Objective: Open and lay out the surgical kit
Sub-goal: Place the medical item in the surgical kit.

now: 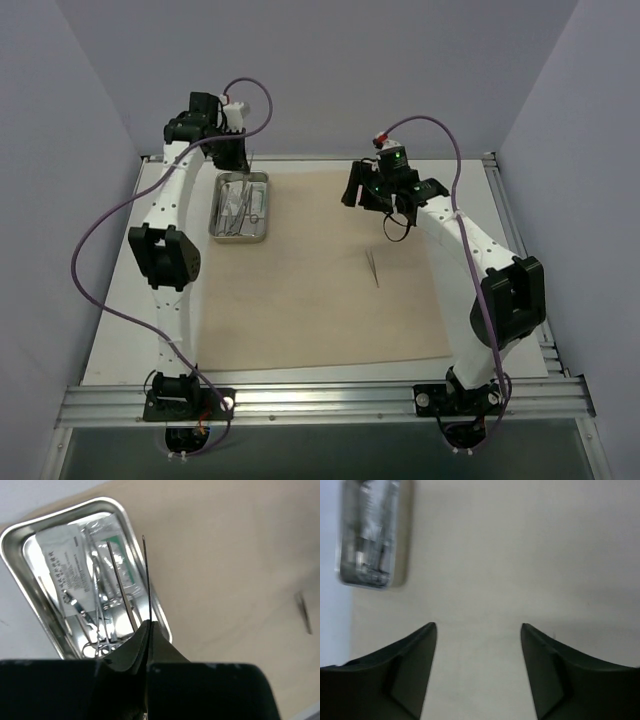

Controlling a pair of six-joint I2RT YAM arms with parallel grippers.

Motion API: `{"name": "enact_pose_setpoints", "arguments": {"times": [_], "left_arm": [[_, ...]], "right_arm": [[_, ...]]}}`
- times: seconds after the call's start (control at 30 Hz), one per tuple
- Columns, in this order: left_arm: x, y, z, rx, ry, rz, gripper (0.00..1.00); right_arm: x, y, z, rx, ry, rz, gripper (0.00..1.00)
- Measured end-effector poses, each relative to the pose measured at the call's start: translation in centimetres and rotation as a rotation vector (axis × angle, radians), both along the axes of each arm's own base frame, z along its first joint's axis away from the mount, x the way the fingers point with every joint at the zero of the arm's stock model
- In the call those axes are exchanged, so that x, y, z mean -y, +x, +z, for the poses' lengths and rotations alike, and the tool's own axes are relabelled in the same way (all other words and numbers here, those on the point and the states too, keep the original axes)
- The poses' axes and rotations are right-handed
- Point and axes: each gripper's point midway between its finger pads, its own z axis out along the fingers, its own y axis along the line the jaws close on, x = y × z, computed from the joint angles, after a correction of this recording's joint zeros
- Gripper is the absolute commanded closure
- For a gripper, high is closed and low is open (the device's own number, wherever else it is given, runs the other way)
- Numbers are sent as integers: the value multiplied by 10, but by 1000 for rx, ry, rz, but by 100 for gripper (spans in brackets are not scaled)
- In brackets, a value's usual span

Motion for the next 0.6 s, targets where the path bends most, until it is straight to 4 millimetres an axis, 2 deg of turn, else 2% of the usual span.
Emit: {"name": "enact_pose_setpoints", "arguments": {"times": [0.07, 0.1, 0.2, 0.3, 0.43, 0.6], "left_arm": [[14, -5, 34, 60, -88, -34, 98], [21, -8, 52, 89, -132, -54, 98], [44, -23, 104, 170, -263, -127, 98], [61, -38, 138, 215, -353, -188, 98], [81, -52, 160, 228, -441, -257, 98], [101, -66, 170, 201, -523, -326, 98]], "right_arm": [[-17, 10, 34, 97, 88, 48, 26], [-26, 15, 51, 151, 132, 76, 14], [-53, 22, 102, 308, 259, 171, 14], [-80, 20, 136, 409, 358, 268, 17], [-120, 11, 164, 483, 467, 415, 23], [-160, -9, 169, 496, 575, 565, 31]]}}
